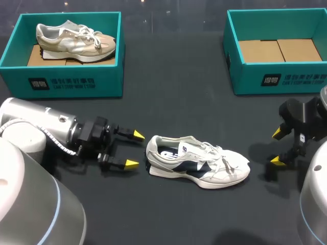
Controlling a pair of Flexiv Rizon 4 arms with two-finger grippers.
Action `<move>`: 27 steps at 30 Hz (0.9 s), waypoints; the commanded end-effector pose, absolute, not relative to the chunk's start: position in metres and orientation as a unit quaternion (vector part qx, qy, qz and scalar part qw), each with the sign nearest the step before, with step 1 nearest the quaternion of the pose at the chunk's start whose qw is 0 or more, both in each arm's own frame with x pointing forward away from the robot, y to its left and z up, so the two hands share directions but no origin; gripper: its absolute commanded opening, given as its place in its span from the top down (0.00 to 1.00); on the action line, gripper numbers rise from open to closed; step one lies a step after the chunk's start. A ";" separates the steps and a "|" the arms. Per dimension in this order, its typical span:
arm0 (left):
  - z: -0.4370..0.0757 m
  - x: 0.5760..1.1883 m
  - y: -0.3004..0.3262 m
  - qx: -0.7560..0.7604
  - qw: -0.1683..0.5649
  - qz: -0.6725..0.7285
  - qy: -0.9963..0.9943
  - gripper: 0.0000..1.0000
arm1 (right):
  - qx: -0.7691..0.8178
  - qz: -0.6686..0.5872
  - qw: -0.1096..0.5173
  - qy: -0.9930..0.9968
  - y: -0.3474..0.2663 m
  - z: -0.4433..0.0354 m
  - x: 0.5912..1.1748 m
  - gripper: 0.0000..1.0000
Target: Take the shoe out of the shoebox, open the shoe tongue, remove and reinsert the insole, then place the shoe into the shoebox
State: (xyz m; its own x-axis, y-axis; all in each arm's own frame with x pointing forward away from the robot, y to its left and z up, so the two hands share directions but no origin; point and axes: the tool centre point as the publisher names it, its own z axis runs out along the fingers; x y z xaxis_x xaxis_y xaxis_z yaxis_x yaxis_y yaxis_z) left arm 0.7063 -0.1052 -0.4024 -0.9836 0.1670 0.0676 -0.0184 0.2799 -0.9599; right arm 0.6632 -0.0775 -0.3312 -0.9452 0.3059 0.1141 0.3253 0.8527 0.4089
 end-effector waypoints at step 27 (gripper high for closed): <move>-0.409 0.698 -0.148 -0.063 0.093 0.608 -0.786 0.00 | -0.165 -0.215 0.021 -0.962 -0.077 -0.332 0.662 0.00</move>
